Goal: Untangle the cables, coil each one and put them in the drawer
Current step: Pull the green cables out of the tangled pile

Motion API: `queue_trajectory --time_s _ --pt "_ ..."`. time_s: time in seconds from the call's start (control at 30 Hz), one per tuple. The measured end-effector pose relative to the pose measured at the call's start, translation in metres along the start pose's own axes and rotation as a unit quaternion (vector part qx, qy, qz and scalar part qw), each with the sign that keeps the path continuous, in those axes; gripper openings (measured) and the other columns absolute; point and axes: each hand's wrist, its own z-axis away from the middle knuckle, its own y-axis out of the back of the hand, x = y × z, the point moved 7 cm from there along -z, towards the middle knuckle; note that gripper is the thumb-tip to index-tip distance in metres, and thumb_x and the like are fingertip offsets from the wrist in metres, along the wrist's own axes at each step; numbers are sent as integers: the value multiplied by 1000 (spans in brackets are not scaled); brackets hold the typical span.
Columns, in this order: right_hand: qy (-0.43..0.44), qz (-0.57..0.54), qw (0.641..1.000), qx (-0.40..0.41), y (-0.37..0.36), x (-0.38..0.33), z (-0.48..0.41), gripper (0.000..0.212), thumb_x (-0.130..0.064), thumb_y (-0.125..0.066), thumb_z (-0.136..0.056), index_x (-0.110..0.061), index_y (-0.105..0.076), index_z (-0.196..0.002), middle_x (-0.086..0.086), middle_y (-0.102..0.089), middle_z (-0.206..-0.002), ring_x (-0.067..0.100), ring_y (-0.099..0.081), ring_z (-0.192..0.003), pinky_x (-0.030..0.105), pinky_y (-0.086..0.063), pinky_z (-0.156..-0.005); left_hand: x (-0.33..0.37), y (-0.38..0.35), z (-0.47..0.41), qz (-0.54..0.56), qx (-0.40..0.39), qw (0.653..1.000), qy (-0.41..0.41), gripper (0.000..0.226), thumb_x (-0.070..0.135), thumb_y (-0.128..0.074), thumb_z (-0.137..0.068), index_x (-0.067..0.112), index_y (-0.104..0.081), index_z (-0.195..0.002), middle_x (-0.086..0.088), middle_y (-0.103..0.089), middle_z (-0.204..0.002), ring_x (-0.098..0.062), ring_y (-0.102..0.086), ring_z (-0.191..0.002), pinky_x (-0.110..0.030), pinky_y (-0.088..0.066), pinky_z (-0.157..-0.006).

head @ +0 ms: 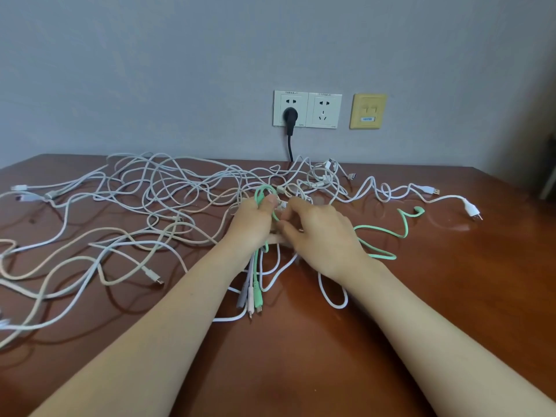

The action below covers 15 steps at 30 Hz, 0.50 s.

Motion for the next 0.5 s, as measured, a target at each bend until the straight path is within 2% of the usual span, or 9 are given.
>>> queue_trajectory --time_s 0.07,0.1,0.17,0.23,0.27,0.33,0.37,0.4,0.5 --pt "-6 -5 1000 8 2 3 -1 11 -30 -48 -94 -21 -52 -98 -1 -63 -92 27 -56 -94 30 -30 -67 0 -3 4 93 -8 995 35 17 19 -36 -101 9 -50 -98 -9 -61 -82 -20 -62 -71 -29 -57 -58" --pt "-8 -9 1000 9 2 4 -2 11 -30 -48 -94 -21 -52 -99 -3 -61 -90 27 -56 -95 30 -31 -68 0 -4 5 131 -10 990 48 17 18 -36 -102 7 -49 -101 -8 -62 -81 -21 -62 -74 -27 -56 -56" --pt "-10 -19 1000 10 3 7 -2 10 -30 -47 -95 -22 -51 -99 -4 -59 -89 27 -55 -95 30 -31 -68 -1 -3 4 202 -14 977 70 19 19 -34 -102 6 -47 -110 -11 -64 -91 -24 -62 -88 -30 -55 -67" --pt "-12 -10 1000 7 3 11 -3 9 -28 -44 -96 -22 -50 -100 0 -62 -98 31 -55 -97 32 -34 -70 1 1 2 253 -20 964 77 25 20 -30 -103 5 -44 -117 -15 -62 -100 -25 -61 -94 -35 -50 -81" --pt "-17 3 1000 4 3 14 -3 10 -26 -42 -97 -21 -49 -102 3 -63 -101 33 -54 -97 34 -36 -72 3 5 1 284 -17 956 74 24 20 -28 -103 6 -45 -112 -15 -63 -98 -24 -63 -90 -36 -49 -83" --pt "-38 12 999 1 5 23 -4 12 -23 -40 -97 -20 -51 -102 7 -64 -100 36 -55 -96 36 -39 -74 3 16 -2 347 5 935 74 25 20 -30 -103 7 -46 -88 -10 -60 -76 -18 -67 -66 -35 -51 -81" --pt "-51 2 999 1 6 27 -5 13 -24 -41 -97 -21 -53 -101 7 -64 -99 35 -55 -96 36 -39 -74 1 21 -5 365 22 928 76 30 19 -32 -102 7 -45 -79 -6 -54 -64 -14 -62 -54 -33 -52 -80" --pt "-63 -12 998 0 8 30 -5 15 -27 -42 -97 -22 -55 -101 7 -65 -98 34 -56 -96 35 -40 -74 -1 25 -7 375 34 923 79 33 20 -33 -102 7 -43 -74 -3 -48 -55 -10 -55 -46 -29 -54 -75" --pt "-60 -20 998 -12 8 31 -5 25 -44 -41 -96 -24 -57 -96 5 -63 -94 31 -55 -96 34 -37 -73 -4 26 -10 394 32 914 89 32 22 -34 -102 9 -41 -73 3 -41 -38 -5 -41 -30 -17 -51 -46"
